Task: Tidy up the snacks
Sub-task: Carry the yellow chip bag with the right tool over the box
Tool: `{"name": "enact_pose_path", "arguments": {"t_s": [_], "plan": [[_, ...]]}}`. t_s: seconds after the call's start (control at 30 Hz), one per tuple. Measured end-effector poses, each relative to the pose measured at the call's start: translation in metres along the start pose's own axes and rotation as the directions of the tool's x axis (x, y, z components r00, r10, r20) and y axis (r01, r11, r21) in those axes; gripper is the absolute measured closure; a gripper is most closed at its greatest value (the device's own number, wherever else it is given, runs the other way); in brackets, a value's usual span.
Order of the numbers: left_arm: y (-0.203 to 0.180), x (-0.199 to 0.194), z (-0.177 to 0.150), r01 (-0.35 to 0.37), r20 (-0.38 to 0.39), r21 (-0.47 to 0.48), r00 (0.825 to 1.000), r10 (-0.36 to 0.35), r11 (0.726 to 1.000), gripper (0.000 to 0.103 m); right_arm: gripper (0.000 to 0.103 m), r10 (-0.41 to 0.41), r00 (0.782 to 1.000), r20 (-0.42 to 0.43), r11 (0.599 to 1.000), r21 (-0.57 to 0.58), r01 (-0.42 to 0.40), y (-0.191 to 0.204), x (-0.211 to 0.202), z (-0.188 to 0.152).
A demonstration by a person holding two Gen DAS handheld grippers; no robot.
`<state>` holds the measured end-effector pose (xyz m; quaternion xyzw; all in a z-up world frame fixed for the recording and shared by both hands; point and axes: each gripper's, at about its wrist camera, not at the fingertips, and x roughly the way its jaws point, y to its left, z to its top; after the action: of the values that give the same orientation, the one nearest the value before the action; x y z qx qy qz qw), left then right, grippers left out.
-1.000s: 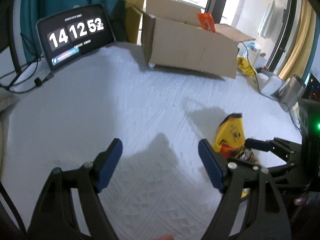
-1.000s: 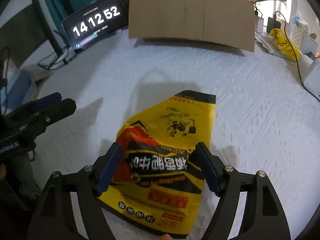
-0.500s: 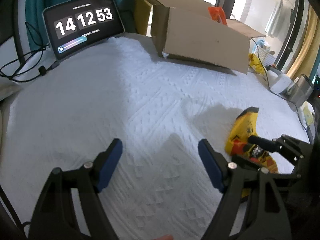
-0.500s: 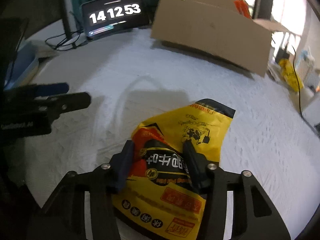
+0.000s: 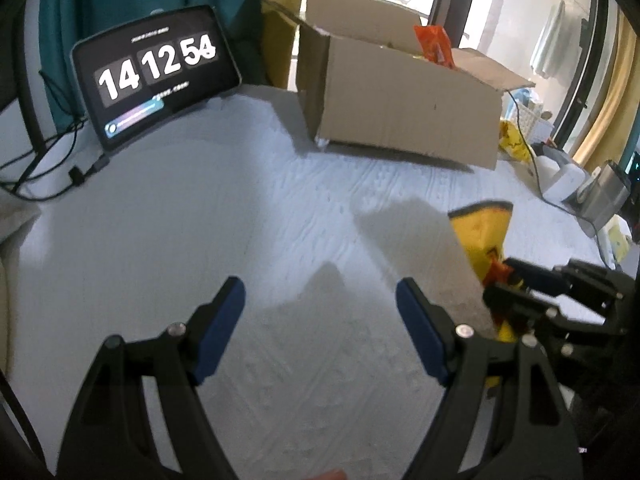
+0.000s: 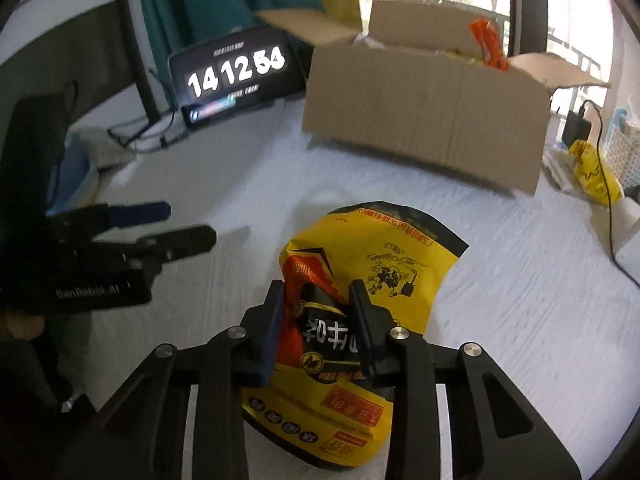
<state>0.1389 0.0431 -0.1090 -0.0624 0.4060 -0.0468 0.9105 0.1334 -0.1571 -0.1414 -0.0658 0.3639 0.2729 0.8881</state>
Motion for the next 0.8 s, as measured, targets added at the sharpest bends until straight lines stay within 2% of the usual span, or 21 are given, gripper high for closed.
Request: {"name": "enact_pose_path", "arguments": {"t_s": [0.27,0.47,0.8], "plan": [[-0.009,0.003,0.033,-0.019,0.045,0.007,0.999,0.019,1.000,0.024,0.069,0.010,0.995,0.100,1.000,-0.018,-0.008,-0.025,-0.015,0.040],[-0.019,0.005,0.059,-0.023,0.079,0.025,0.997,0.021,0.999,0.024,0.069,0.017,0.983,0.183,0.999,-0.048,-0.009,-0.047,-0.024,0.074],[-0.031,-0.002,0.119,-0.047,0.216,0.072,0.976,0.031,0.996,0.024,0.069,0.025,0.964,0.263,0.998,-0.064,-0.008,-0.081,-0.023,0.136]]}}
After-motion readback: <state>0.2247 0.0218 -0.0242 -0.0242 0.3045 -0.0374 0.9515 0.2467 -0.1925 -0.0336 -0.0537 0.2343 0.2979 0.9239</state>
